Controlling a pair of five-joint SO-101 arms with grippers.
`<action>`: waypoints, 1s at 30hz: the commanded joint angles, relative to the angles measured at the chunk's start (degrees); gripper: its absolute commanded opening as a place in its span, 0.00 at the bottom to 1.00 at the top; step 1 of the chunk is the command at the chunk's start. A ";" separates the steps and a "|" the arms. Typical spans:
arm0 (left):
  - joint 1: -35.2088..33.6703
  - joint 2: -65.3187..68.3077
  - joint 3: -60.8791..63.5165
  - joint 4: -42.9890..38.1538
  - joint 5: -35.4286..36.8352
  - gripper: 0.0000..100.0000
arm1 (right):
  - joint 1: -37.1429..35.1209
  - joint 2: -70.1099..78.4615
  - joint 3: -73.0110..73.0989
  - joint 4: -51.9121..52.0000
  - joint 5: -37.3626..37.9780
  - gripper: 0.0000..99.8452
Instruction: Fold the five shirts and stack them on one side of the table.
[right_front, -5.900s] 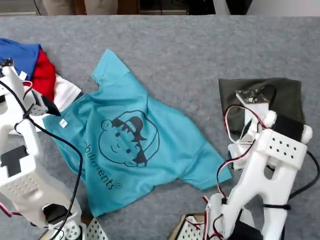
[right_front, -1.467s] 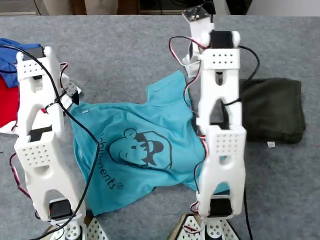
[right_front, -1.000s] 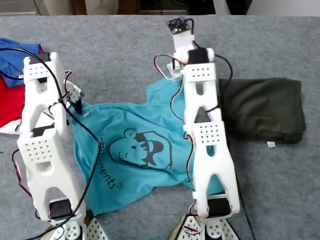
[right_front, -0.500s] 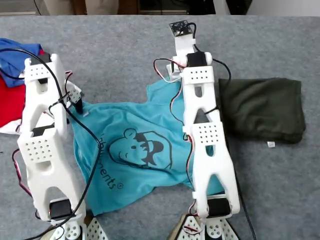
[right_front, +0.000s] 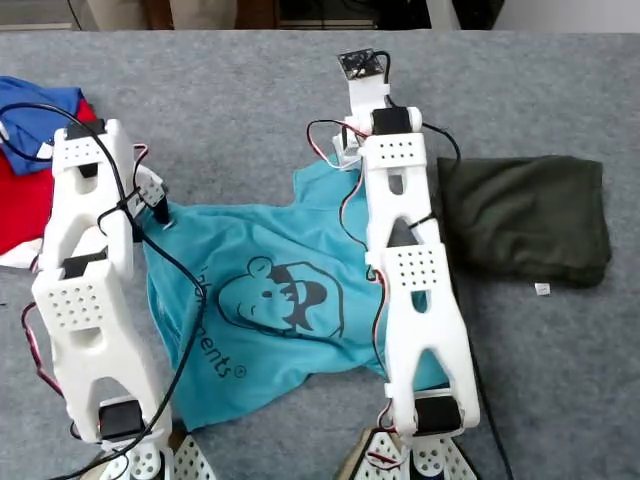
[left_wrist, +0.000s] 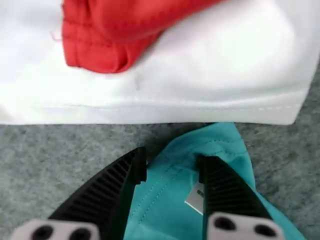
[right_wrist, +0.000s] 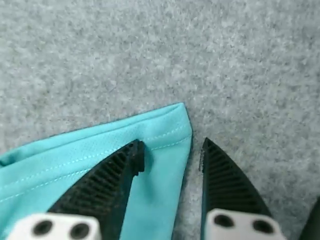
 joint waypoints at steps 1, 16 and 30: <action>0.09 0.04 0.44 -2.81 -0.53 0.20 | -0.84 -0.92 -0.13 0.26 -0.53 0.20; 0.09 0.04 0.44 -2.90 -0.53 0.20 | -0.66 -0.92 -0.48 -1.76 -0.18 0.00; -2.11 0.04 -0.53 -2.64 -0.18 0.20 | 3.47 0.31 -6.55 -9.93 -8.70 0.00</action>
